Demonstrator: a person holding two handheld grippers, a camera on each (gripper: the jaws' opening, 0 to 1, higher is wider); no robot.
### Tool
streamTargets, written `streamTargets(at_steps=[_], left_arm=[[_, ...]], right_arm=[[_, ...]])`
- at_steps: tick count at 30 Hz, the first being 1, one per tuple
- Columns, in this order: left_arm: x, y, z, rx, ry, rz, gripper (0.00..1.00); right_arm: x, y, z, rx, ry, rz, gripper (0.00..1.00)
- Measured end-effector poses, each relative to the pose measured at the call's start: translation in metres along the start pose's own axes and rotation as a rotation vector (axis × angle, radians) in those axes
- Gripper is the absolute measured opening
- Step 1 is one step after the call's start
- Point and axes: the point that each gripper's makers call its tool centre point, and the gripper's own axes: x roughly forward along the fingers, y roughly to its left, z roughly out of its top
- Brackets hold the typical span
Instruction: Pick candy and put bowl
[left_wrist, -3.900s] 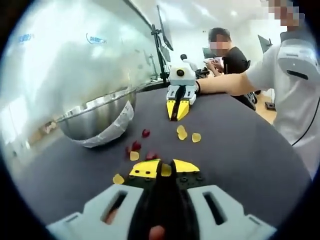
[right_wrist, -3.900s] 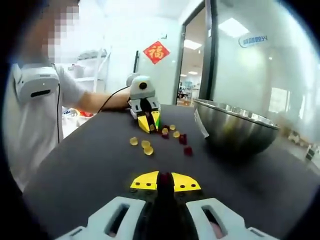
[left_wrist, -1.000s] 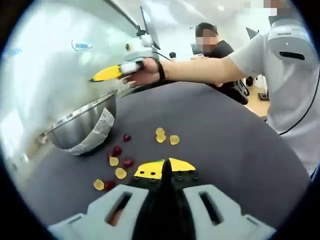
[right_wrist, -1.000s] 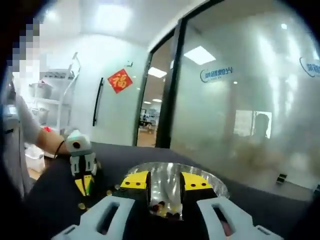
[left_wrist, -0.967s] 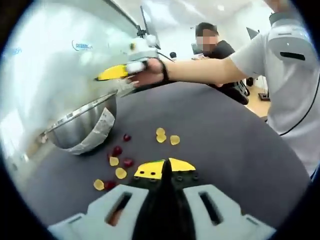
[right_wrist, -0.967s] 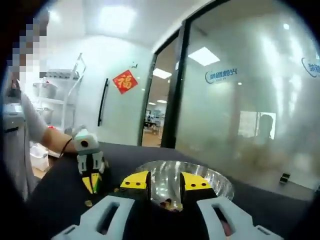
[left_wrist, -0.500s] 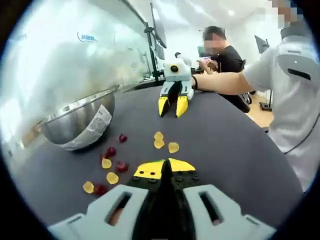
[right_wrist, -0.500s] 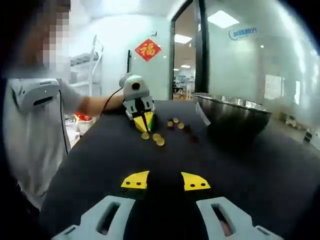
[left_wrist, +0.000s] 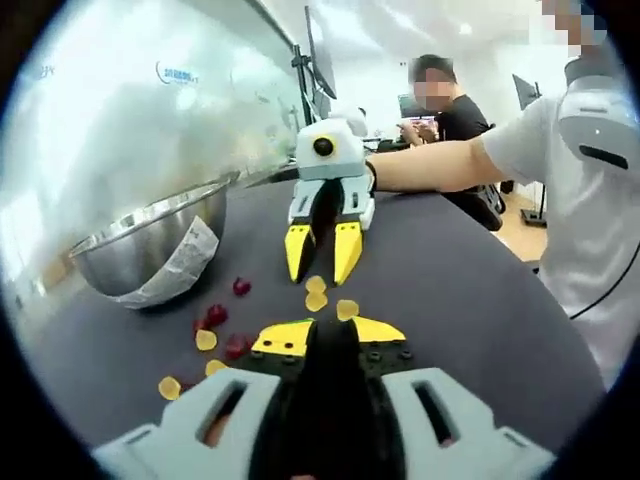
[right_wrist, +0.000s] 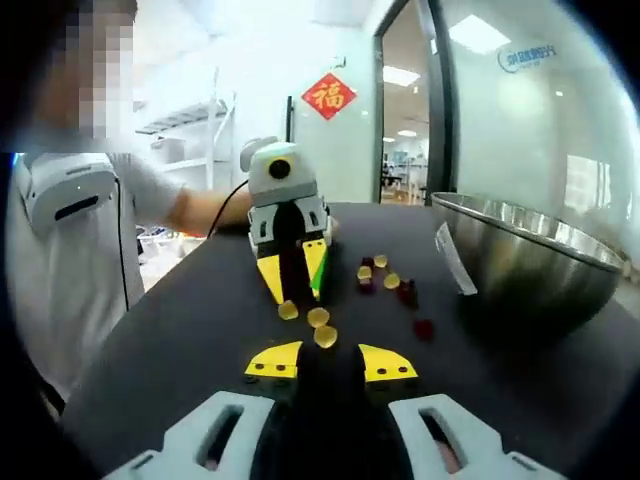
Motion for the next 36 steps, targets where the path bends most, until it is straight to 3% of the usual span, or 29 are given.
streamTargets(at_steps=[8,15,26,28,30,31,32,34,36], left_arm=[[0.013,-0.006,0.004,-0.012,-0.001,-0.030,0.09],[0.011,-0.010,0.004,-0.017,-0.010,-0.048,0.04],[0.005,-0.004,0.006,0.012,-0.018,-0.013,0.02],[0.000,0.007,0.016,0.017,-0.056,0.030,0.02],[-0.010,0.027,0.036,0.051,-0.122,0.107,0.02],[-0.020,0.047,0.049,0.060,-0.145,0.169,0.02],[-0.029,0.064,0.061,0.020,-0.172,0.217,0.01],[-0.042,0.089,0.082,-0.022,-0.231,0.271,0.01],[-0.050,0.118,0.098,-0.003,-0.240,0.359,0.01]], right_arm=[[0.005,0.007,0.003,-0.054,-0.025,0.006,0.07],[0.006,0.007,0.005,-0.110,-0.033,-0.023,0.02],[-0.002,0.004,0.004,-0.118,-0.035,-0.060,0.02],[-0.006,0.005,0.006,-0.111,-0.047,-0.061,0.02],[-0.010,0.006,0.009,-0.100,-0.062,-0.066,0.02],[-0.012,0.007,0.010,-0.092,-0.069,-0.066,0.02],[-0.012,0.007,0.010,-0.086,-0.072,-0.065,0.02],[-0.013,0.007,0.010,-0.079,-0.075,-0.066,0.02],[-0.013,0.006,0.010,-0.074,-0.077,-0.070,0.02]])
